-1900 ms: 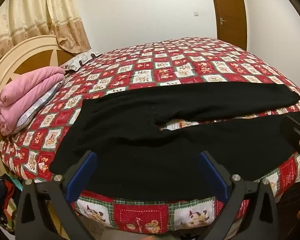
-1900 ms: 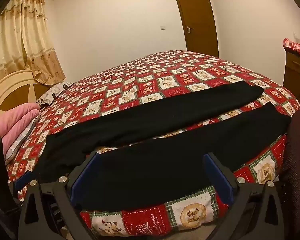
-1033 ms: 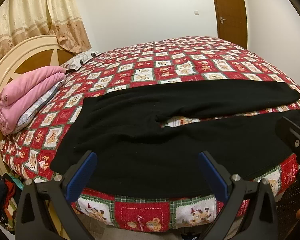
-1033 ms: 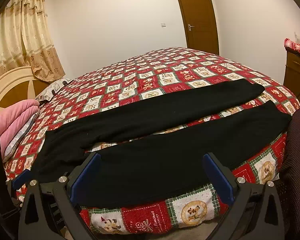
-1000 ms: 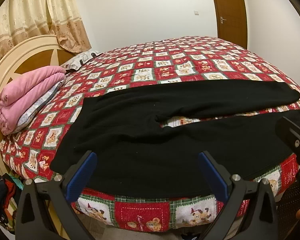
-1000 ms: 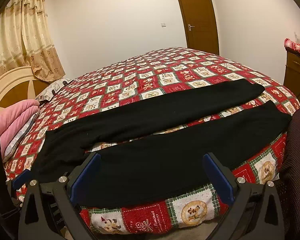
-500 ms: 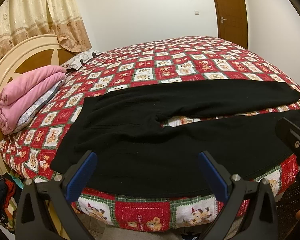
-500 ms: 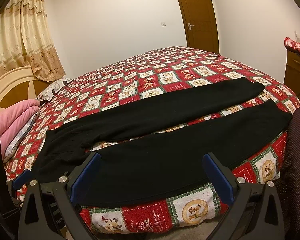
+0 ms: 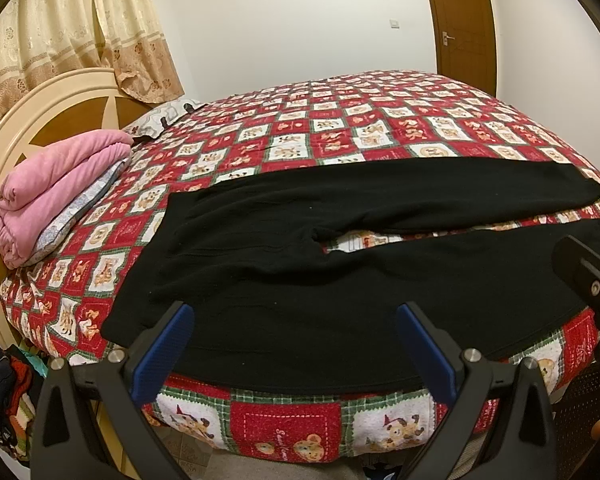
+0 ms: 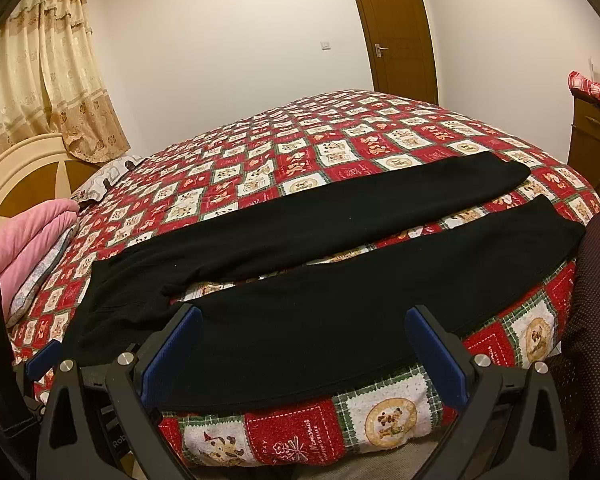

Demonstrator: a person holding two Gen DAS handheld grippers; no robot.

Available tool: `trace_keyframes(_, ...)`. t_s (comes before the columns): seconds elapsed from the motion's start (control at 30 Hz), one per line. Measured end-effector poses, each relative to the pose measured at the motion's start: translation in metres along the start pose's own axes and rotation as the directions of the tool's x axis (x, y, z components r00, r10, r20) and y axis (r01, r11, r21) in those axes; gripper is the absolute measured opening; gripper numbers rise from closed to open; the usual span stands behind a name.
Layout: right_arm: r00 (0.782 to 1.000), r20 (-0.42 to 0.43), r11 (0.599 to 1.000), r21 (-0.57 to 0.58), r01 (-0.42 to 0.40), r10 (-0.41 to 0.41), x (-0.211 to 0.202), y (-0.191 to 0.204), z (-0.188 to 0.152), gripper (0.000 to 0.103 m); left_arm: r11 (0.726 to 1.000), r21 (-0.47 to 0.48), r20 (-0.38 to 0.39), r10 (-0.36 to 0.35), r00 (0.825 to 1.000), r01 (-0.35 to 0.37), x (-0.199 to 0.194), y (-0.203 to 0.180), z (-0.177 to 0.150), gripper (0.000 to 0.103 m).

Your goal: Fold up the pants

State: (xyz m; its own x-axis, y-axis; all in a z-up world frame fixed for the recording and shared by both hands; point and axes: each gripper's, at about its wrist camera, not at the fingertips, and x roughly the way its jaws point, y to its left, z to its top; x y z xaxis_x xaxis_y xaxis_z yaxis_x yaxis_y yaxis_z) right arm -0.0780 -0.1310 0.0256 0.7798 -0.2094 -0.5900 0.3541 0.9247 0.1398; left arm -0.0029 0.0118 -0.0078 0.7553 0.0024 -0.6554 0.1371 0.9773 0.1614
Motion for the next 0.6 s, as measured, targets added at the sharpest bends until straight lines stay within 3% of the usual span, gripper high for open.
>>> trace_keyframes(0.6, 1.000, -0.005, 1.000, 0.006, -0.001, 0.001, 0.0026, 0.0000, -0.0023, 0.102, 1.000, 0.002, -0.008, 0.003, 1.000, -0.003, 0.0034, 0.0031, -0.0030, 0.103)
